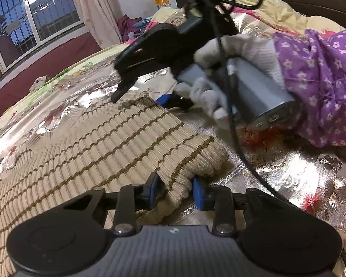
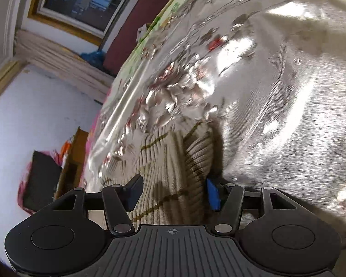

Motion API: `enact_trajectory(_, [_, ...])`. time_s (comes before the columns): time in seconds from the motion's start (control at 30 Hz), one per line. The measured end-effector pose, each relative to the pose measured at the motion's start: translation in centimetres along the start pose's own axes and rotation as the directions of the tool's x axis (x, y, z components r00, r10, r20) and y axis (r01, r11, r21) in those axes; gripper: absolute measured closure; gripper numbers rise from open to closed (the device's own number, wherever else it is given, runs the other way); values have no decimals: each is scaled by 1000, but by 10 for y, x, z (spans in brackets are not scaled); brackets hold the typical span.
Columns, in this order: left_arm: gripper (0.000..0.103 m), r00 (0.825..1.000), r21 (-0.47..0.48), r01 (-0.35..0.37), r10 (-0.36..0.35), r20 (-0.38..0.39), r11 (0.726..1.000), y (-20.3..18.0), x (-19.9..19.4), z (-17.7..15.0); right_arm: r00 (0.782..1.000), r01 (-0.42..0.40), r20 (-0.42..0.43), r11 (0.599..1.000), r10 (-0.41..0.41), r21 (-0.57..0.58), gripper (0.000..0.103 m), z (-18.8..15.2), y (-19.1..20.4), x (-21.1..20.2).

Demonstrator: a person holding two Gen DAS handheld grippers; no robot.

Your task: Fold small clothes

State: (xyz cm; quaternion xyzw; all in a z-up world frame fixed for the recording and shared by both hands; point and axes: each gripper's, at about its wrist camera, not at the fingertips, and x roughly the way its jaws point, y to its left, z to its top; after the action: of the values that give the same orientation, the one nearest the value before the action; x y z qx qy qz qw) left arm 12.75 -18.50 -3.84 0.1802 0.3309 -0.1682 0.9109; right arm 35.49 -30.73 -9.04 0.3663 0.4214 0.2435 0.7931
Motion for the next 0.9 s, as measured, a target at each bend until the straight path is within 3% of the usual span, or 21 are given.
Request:
enact_trajectory(0.03, [67,1000,-3,3,-3,-1,1000,0,0,0,1000,9,1,1000,-9,-3,51,-1,2,0])
enact_trajectory(0.1, [72,1000,-18,20,-20,-5,1000,3,-2,2,999,41,-9,999,-40,32,79,-2,-1,-3])
enact_trajectory(0.17, [80,999,-49,43,-43,-4,998,9,-4,4,1000,30,-6,997,-30,73,85,-2,-7,-11])
enact_trajectory(0.37, [86,994,-177,105,-100,41,979,30,-21,13,998,14,52,996,-18,89,87,-4,5,-42])
enact_trajectory(0.5, [87,987,-279,153,-135,83,948,49,-36,17,998,18,64,997,-23,80,87,-2,23,-51])
enact_trajectory(0.73, [88,974,-482,220,-162,160,848,101,-63,10,996,34,75,998,-38,61,87,3,61,-43])
enact_trajectory(0.9, [88,965,-587,241,-128,228,773,144,-87,-5,998,7,68,1000,-6,-3,87,4,118,-26])
